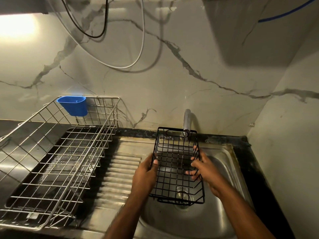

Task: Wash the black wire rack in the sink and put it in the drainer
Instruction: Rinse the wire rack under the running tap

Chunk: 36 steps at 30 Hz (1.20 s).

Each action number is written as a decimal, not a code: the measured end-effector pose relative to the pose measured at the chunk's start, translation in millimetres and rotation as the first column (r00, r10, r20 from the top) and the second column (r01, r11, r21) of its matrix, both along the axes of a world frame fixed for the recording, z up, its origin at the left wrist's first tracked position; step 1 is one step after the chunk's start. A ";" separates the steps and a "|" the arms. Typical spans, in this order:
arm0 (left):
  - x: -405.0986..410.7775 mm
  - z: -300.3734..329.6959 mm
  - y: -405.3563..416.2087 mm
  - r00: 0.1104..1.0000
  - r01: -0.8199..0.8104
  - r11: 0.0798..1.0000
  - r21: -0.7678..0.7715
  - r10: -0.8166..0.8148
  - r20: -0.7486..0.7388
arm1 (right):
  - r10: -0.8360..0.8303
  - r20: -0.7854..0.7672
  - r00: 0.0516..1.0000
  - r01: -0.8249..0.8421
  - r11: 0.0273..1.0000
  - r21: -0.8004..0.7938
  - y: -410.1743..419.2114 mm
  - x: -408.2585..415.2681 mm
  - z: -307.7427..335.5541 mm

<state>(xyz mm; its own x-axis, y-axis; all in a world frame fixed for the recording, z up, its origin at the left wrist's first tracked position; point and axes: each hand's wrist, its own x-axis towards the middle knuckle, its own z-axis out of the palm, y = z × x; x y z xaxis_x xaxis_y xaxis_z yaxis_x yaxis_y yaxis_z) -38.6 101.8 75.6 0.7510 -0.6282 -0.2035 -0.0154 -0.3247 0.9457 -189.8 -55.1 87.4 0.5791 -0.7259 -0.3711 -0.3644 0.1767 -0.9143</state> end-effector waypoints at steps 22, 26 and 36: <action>-10.1 14.0 12.6 1.000 0.009 1.000 -0.024 -0.009 0.008 | -0.010 0.017 1.000 0.010 1.000 -0.015 11.0 -10.1 4.3; -11.6 19.4 14.4 1.000 0.010 1.000 -0.008 -0.009 0.019 | -0.003 0.024 1.000 0.003 1.000 -0.019 12.1 -9.3 5.0; -3.8 26.7 18.0 0.999 0.025 0.999 0.043 -0.024 -0.027 | 0.022 0.002 1.000 -0.022 1.000 -0.010 12.8 -11.9 8.0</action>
